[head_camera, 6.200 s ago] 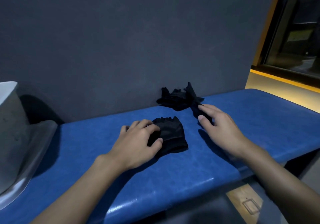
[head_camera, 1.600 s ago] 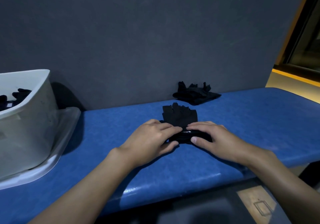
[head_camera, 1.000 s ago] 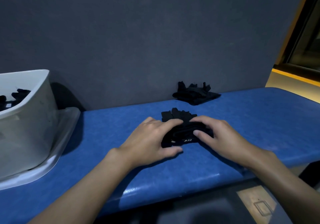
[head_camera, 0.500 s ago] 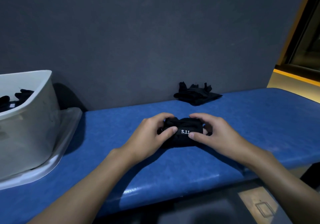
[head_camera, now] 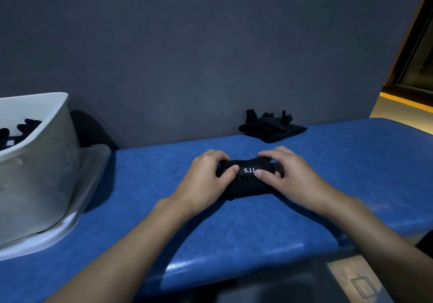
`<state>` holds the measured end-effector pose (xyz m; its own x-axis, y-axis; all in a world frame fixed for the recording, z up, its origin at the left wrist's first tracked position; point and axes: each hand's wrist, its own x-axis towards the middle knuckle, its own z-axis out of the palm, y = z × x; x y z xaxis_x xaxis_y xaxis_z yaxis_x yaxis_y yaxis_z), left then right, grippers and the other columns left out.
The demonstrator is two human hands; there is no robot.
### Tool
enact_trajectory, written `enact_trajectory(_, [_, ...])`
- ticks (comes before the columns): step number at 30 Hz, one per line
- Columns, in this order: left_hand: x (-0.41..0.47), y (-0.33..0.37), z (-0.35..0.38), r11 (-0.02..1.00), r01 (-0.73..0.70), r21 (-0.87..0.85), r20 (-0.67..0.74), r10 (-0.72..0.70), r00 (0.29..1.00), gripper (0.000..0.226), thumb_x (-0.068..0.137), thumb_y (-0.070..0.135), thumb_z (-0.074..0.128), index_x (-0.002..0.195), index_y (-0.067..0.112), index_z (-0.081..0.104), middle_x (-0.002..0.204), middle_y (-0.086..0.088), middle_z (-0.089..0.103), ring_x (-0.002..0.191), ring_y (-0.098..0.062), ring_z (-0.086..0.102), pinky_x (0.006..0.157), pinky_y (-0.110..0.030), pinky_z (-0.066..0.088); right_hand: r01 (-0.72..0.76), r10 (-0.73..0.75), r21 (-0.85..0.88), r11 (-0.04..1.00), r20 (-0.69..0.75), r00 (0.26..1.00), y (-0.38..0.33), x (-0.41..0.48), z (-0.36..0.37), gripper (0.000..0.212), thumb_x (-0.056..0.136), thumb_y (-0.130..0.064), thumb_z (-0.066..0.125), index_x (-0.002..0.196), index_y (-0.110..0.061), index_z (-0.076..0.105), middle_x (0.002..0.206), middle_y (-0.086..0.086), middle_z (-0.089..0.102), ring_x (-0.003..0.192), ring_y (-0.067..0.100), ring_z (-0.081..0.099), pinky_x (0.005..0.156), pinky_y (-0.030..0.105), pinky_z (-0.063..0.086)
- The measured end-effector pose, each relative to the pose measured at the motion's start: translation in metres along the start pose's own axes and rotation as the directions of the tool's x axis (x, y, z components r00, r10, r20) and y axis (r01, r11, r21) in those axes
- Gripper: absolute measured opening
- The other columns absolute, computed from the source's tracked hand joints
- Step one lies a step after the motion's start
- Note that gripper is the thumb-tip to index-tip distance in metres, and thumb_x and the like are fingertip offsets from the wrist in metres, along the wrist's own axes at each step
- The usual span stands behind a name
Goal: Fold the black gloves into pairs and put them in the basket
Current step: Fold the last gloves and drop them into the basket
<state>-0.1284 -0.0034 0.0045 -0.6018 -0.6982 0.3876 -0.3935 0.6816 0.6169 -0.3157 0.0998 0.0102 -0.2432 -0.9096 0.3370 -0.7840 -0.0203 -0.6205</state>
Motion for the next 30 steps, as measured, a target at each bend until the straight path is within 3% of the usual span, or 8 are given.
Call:
enact_trajectory(2, [0.002,-0.001,0.0,0.999,0.002,0.041,-0.016,-0.001,1.0,0.013,0.094,0.033,0.063,0.094,0.02,0.067,0.095,0.005,0.06,0.083,-0.008,0.057,0.074,-0.021,0.04,-0.008,0.008,-0.018,1.0,0.016,1.0,0.0,0.003,0.001,0.037,0.091,-0.037,0.064,0.125,-0.024,0.06,0.109,-0.011,0.054,0.08,0.005,0.057,0.073,0.011,0.043])
enact_trajectory(4, [0.003,-0.001,0.0,0.999,0.02,0.04,-0.011,-0.02,1.0,0.013,0.094,0.034,0.062,0.094,0.021,0.066,0.095,0.006,0.06,0.085,-0.009,0.058,0.074,-0.02,0.041,-0.03,0.031,-0.039,0.999,0.035,0.999,-0.001,0.006,0.001,0.034,0.093,-0.041,0.059,0.123,-0.026,0.06,0.109,-0.01,0.06,0.088,0.007,0.06,0.08,0.021,0.048])
enact_trajectory(9, [0.004,-0.003,0.0,0.995,0.044,0.088,0.046,-0.048,0.998,0.019,0.096,0.04,0.057,0.093,0.022,0.064,0.083,0.006,0.068,0.078,-0.014,0.064,0.073,-0.033,0.05,-0.042,0.053,-0.101,0.994,0.107,0.993,0.003,0.014,0.005,0.031,0.092,-0.048,0.057,0.119,-0.033,0.059,0.102,-0.015,0.064,0.098,0.006,0.056,0.091,0.034,0.049])
enact_trajectory(13, [0.003,-0.006,-0.001,0.996,0.062,0.059,0.06,-0.065,0.996,0.017,0.093,0.044,0.057,0.091,0.028,0.061,0.076,0.008,0.069,0.073,-0.016,0.067,0.074,-0.039,0.054,-0.126,0.142,-0.103,0.987,0.162,0.977,0.007,0.019,0.007,0.053,0.078,-0.067,0.056,0.125,-0.044,0.05,0.115,-0.012,0.06,0.116,0.014,0.049,0.104,0.037,0.041])
enact_trajectory(17, [0.001,-0.001,-0.002,0.997,0.041,-0.064,0.084,-0.035,0.996,0.008,0.094,0.032,0.063,0.09,0.025,0.062,0.077,0.006,0.068,0.066,-0.008,0.066,0.063,-0.028,0.053,-0.172,0.148,0.072,0.982,0.263,0.954,0.0,0.02,-0.002,0.062,0.086,-0.036,0.071,0.141,-0.032,0.043,0.122,-0.006,0.055,0.111,0.008,0.057,0.097,0.022,0.045])
enact_trajectory(20, [-0.002,-0.001,-0.003,0.995,-0.017,-0.097,0.089,0.026,0.996,0.003,0.093,0.026,0.065,0.092,0.024,0.064,0.08,0.007,0.07,0.072,-0.007,0.066,0.068,-0.025,0.052,-0.191,0.133,0.154,0.969,0.325,0.936,-0.004,0.018,-0.005,0.062,0.084,-0.026,0.074,0.139,-0.032,0.046,0.121,-0.006,0.06,0.109,0.004,0.061,0.101,0.026,0.048])
enact_trajectory(25, [-0.01,-0.001,-0.008,0.989,-0.074,-0.129,0.073,0.084,0.994,0.006,0.09,0.023,0.069,0.095,0.025,0.067,0.084,0.014,0.067,0.077,-0.005,0.062,0.073,-0.025,0.051,-0.194,0.103,0.218,0.957,0.37,0.923,-0.014,0.012,-0.007,0.054,0.082,-0.016,0.074,0.128,-0.035,0.053,0.103,0.003,0.064,0.087,0.009,0.064,0.086,0.032,0.053])
enact_trajectory(30, [-0.026,0.003,-0.022,0.983,-0.081,-0.166,0.018,0.085,0.996,0.011,0.087,0.016,0.074,0.095,0.021,0.069,0.087,0.014,0.066,0.076,0.003,0.061,0.073,-0.02,0.049,-0.135,0.025,0.275,0.952,0.371,0.928,-0.032,0.004,-0.003,0.046,0.081,-0.01,0.075,0.115,-0.036,0.058,0.098,0.004,0.061,0.082,0.009,0.061,0.082,0.034,0.053])
